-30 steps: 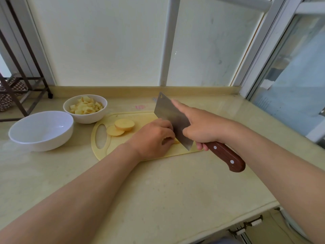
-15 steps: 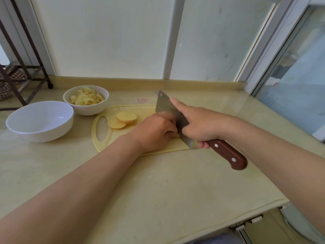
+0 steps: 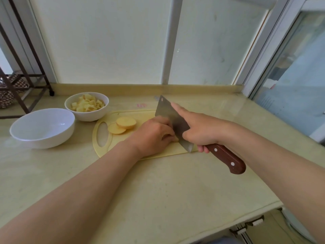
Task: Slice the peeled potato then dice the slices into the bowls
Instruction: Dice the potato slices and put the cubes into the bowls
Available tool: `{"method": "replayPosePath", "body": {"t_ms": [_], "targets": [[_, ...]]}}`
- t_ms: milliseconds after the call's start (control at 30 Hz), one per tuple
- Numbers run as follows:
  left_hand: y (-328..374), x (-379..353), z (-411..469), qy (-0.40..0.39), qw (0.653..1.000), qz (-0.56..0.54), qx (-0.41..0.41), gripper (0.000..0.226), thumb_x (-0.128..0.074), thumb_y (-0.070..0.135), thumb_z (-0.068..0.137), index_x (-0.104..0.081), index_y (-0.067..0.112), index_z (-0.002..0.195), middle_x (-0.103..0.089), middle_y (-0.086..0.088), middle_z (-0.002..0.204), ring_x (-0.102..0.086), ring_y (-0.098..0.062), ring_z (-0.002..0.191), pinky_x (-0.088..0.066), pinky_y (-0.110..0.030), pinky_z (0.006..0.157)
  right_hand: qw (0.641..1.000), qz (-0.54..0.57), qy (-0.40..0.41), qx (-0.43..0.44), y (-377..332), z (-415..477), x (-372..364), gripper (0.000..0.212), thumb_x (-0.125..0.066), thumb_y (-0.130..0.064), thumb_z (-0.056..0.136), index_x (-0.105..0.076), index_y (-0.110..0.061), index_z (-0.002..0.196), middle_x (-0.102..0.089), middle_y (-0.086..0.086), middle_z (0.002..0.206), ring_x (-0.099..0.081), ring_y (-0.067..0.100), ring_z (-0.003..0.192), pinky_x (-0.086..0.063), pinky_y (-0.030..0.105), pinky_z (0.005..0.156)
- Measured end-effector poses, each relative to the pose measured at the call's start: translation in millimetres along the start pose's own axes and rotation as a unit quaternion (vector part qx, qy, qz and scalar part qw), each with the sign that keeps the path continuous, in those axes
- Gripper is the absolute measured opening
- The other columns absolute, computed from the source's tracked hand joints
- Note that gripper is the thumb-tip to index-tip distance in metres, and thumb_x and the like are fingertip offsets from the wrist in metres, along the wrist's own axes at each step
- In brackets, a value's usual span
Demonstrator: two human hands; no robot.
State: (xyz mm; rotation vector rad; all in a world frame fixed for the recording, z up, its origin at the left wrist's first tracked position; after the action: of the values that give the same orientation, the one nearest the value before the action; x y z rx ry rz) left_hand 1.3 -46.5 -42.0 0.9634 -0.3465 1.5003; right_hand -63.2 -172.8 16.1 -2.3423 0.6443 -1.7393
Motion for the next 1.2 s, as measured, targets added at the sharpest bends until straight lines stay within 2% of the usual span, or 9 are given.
{"method": "replayPosePath", "body": {"t_ms": [167, 333, 433, 633, 767, 1000, 1200], "targets": [[-3, 4, -3, 0.009, 1.000, 0.006, 0.020, 0.005, -0.078, 0.010, 0.075, -0.077, 0.014, 0.078, -0.068, 0.002, 0.086, -0.062, -0.016, 0.079, -0.050, -0.024, 0.071, 1.000, 0.016, -0.001, 0.005, -2, 3, 0, 0.103, -0.037, -0.001, 0.087, 0.009, -0.066, 0.152, -0.071, 0.021, 0.105, -0.068, 0.025, 0.053, -0.055, 0.030, 0.048], [-4, 3, -4, 0.009, 1.000, 0.002, 0.019, 0.004, -0.076, 0.008, 0.077, -0.077, 0.012, 0.079, -0.067, 0.001, 0.086, -0.061, -0.017, 0.078, -0.049, -0.024, 0.070, 0.999, 0.039, 0.009, 0.009, -3, 5, 0, 0.103, -0.036, 0.001, 0.085, 0.004, -0.066, 0.153, -0.068, 0.023, 0.117, -0.069, 0.030, 0.058, -0.062, 0.040, 0.055], [-5, 2, -4, 0.012, 1.000, 0.002, 0.017, 0.003, -0.076, 0.009, 0.078, -0.078, 0.012, 0.079, -0.067, 0.000, 0.085, -0.061, -0.016, 0.078, -0.049, -0.025, 0.070, 0.999, 0.047, 0.018, 0.011, -4, 3, 2, 0.104, -0.035, 0.002, 0.085, 0.002, -0.067, 0.153, -0.069, 0.021, 0.111, -0.070, 0.029, 0.058, -0.062, 0.038, 0.054], [-7, 1, -4, 0.012, 1.000, -0.002, 0.021, 0.003, -0.077, 0.009, 0.078, -0.077, 0.012, 0.077, -0.066, 0.001, 0.084, -0.058, -0.013, 0.077, -0.046, -0.020, 0.071, 0.998, 0.038, 0.040, 0.012, -5, 3, 11, 0.102, -0.037, 0.001, 0.086, 0.001, -0.063, 0.155, -0.072, 0.021, 0.082, -0.068, 0.027, 0.053, -0.058, 0.033, 0.050], [-7, 1, -4, 0.012, 1.000, 0.004, 0.024, 0.004, -0.078, 0.010, 0.077, -0.077, 0.014, 0.077, -0.066, 0.002, 0.083, -0.058, -0.013, 0.076, -0.041, -0.016, 0.071, 0.998, 0.038, 0.039, 0.014, -9, 0, 13, 0.101, -0.037, 0.000, 0.087, 0.002, -0.061, 0.156, -0.072, 0.020, 0.078, -0.066, 0.024, 0.051, -0.057, 0.032, 0.050], [-5, 3, -3, 0.011, 1.000, 0.013, 0.018, 0.006, -0.076, 0.008, 0.077, -0.078, 0.014, 0.077, -0.067, 0.001, 0.082, -0.060, -0.017, 0.076, -0.050, -0.025, 0.068, 0.999, 0.038, 0.035, 0.007, -8, -4, 10, 0.102, -0.039, -0.001, 0.086, 0.003, -0.064, 0.154, -0.073, 0.019, 0.077, -0.073, 0.034, 0.061, -0.063, 0.039, 0.054], [-2, 4, -3, 0.011, 1.000, 0.011, 0.010, 0.007, -0.074, 0.007, 0.078, -0.078, 0.013, 0.076, -0.065, 0.000, 0.080, -0.060, -0.019, 0.074, -0.045, -0.022, 0.069, 0.999, 0.030, 0.026, 0.013, -4, -13, 8, 0.101, -0.039, -0.001, 0.089, 0.006, -0.064, 0.154, -0.070, 0.015, 0.064, -0.063, 0.021, 0.042, -0.053, 0.029, 0.046]]}}
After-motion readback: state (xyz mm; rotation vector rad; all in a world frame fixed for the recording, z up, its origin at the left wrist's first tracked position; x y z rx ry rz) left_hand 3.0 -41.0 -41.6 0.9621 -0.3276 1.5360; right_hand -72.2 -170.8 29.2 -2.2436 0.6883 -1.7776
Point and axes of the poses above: each hand's wrist, its own z-axis towards the middle knuckle, its own x-axis out of the back of the hand, y = z × x, the point moved 4 cm from there along z, towards the middle knuckle
